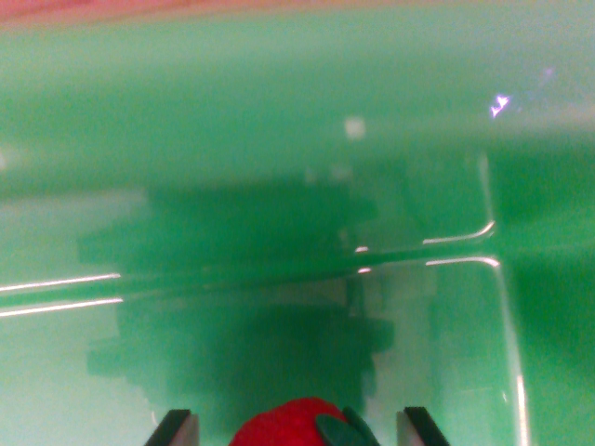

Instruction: Pick fruit

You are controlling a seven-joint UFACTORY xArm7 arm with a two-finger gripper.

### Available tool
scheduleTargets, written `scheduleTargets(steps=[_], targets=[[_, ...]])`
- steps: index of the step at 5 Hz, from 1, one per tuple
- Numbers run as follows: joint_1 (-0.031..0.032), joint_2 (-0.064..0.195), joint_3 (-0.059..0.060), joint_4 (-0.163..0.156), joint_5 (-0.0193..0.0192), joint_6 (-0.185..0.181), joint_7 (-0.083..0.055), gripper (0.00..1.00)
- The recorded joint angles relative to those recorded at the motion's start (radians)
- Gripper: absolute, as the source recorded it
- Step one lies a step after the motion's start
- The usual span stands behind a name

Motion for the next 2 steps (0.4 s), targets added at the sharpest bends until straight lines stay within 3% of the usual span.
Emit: scheduleTargets(steps=[1, 2], targets=[[0.0005, -0.011, 0.0, 0.015, 0.0002, 0.026, -0.002, 1.0], [0.0005, -0.011, 0.0, 0.015, 0.0002, 0.026, -0.002, 1.0]])
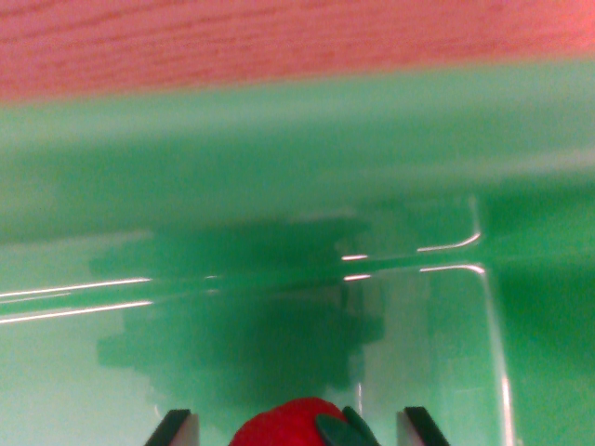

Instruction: Pick fruit

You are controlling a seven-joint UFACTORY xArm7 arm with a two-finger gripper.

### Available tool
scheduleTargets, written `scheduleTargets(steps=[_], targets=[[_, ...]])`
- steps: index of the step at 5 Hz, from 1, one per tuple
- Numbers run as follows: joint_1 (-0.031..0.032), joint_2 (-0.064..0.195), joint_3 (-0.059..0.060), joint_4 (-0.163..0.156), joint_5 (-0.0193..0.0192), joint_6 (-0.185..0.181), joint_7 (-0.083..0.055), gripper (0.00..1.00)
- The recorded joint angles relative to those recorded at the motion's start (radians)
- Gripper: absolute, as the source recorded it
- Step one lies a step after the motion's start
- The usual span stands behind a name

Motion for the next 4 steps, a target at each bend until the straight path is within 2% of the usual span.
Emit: scheduleTargets(steps=[1, 2, 3, 4], targets=[[0.0006, -0.013, 0.0, 0.018, 0.0002, 0.031, -0.003, 1.0], [0.0006, -0.013, 0.0, 0.018, 0.0002, 0.031, -0.003, 1.0], [0.0013, -0.028, 0.0, 0.039, 0.0004, 0.067, -0.006, 1.0], [0.0013, -0.028, 0.0, 0.039, 0.0004, 0.067, -0.006, 1.0]])
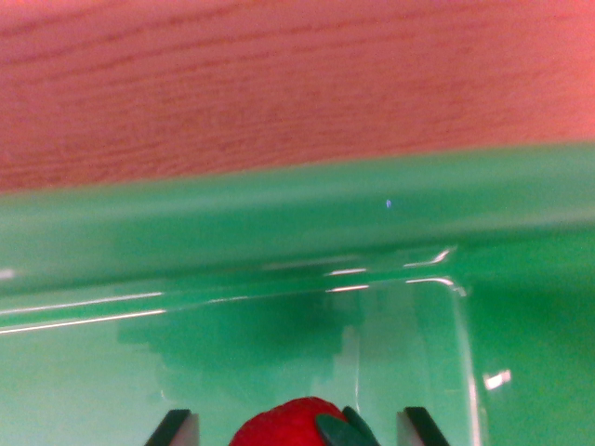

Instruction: Pick fruit

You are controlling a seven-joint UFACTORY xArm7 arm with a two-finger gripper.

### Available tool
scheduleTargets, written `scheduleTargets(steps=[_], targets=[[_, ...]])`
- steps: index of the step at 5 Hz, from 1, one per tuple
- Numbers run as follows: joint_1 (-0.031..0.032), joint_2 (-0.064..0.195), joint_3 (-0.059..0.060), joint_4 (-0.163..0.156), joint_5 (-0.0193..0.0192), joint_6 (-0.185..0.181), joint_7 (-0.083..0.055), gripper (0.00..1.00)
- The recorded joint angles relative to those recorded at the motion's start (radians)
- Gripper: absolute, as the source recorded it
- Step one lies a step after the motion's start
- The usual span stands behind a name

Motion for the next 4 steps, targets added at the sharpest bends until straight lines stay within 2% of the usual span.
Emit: scheduleTargets(steps=[1, 2, 3, 4], targets=[[0.0008, -0.016, 0.0, 0.023, 0.0003, 0.039, -0.004, 1.0], [0.0008, -0.016, 0.0, 0.023, 0.0003, 0.039, -0.004, 1.0], [0.0016, -0.034, 0.0, 0.048, 0.0005, 0.082, -0.007, 1.0], [0.0016, -0.034, 0.0, 0.048, 0.0005, 0.082, -0.007, 1.0]])
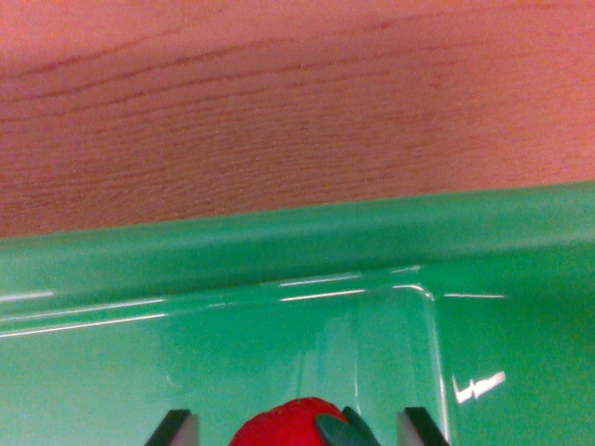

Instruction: Pick fruit

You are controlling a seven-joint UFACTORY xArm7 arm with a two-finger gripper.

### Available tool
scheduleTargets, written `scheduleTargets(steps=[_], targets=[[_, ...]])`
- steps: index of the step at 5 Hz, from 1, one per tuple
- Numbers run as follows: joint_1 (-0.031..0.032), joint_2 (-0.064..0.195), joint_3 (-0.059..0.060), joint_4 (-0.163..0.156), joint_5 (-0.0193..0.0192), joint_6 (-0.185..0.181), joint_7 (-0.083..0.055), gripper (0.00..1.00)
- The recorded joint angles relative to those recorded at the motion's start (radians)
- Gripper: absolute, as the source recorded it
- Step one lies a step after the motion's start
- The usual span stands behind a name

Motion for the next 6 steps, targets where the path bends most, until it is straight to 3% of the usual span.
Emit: scheduleTargets(steps=[1, 2, 3, 4, 5, 6], targets=[[0.0009, -0.019, 0.0, 0.026, 0.0003, 0.044, -0.004, 1.0], [0.0009, -0.019, 0.0, 0.026, 0.0003, 0.044, -0.004, 1.0], [0.0017, -0.037, 0.0, 0.052, 0.0006, 0.088, -0.008, 1.0], [0.0017, -0.037, 0.0, 0.052, 0.0006, 0.088, -0.008, 1.0], [0.0026, -0.057, 0.0, 0.08, 0.0009, 0.136, -0.012, 1.0], [0.0026, -0.057, 0.0, 0.08, 0.0009, 0.136, -0.012, 1.0]])
